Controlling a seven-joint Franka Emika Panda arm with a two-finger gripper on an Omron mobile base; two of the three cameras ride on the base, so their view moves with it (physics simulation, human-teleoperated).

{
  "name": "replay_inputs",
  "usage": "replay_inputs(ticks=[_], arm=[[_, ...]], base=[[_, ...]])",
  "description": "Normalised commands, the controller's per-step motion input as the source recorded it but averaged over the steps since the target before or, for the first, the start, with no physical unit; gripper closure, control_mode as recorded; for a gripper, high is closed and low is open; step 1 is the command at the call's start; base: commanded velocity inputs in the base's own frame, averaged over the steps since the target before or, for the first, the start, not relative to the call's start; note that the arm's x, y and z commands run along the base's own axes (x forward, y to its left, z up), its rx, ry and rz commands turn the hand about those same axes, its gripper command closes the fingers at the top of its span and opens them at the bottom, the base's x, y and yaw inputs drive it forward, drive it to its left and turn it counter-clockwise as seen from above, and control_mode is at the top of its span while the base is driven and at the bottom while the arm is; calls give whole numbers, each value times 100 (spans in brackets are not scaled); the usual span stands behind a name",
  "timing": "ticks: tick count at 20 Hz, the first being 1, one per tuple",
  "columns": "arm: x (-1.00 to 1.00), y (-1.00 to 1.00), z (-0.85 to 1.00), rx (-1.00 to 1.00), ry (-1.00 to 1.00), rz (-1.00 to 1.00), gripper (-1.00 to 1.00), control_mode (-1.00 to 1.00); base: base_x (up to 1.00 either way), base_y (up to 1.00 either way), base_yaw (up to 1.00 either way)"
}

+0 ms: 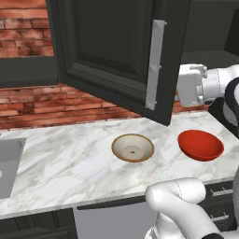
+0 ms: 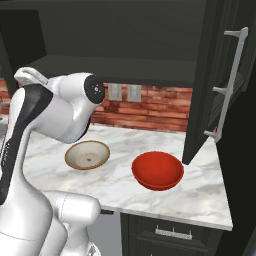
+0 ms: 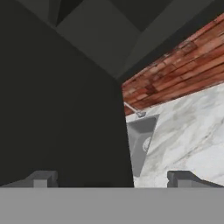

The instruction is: Open the cabinet. Pick the bowls from the counter and place them in the cabinet. Then close the cabinet.

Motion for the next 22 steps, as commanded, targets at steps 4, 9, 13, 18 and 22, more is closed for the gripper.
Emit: replay_inputs(ticks=[4,9,13,18,22], arm=[[-90,100,-4,-1,0,14,-100,-100],[-31,100,-18,-13,0,2,-100,-100],[-9,45,7,-3,0,0,-100,-100],[0,21,15,0,1,0,-100,-100],[6,-29,12,0,10,-1,-100,-100]], base=[[0,0,0],[0,0,0],[0,0,0],[0,0,0],[0,0,0]])
